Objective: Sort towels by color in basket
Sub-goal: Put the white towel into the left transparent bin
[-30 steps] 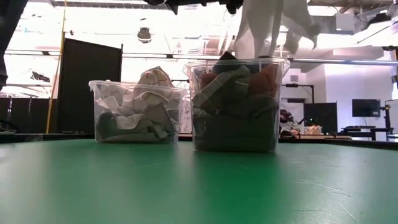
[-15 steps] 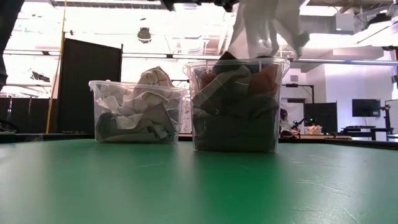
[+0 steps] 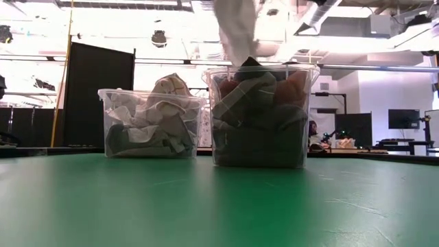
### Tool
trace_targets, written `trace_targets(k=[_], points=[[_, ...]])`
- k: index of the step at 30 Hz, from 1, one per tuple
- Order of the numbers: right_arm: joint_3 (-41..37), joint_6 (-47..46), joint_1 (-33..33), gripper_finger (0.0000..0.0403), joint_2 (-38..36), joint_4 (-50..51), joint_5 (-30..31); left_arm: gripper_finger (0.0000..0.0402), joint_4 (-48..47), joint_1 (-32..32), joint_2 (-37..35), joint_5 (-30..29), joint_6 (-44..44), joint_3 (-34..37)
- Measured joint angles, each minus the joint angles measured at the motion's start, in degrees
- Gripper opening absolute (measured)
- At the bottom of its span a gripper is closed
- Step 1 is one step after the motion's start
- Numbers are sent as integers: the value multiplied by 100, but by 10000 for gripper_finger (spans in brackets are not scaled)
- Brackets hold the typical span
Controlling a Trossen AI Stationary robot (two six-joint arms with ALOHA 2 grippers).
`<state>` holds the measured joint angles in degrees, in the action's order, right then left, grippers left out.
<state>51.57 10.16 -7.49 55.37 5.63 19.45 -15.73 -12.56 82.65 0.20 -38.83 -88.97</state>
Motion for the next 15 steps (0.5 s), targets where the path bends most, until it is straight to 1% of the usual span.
trace_targets(k=[4,8,10,15], points=[[-2,-208,0,252,0,407,349,8,-473,-327,-548,-330,-9,0],[-4,-270,2,245,0,561,386,8,-897,-773,-962,-528,-17,0],[-4,-276,0,241,0,605,386,8,-1130,-1022,-1097,-624,-3,0],[-4,-314,0,232,-2,623,386,8,-1738,-1577,-1205,-622,262,0]])
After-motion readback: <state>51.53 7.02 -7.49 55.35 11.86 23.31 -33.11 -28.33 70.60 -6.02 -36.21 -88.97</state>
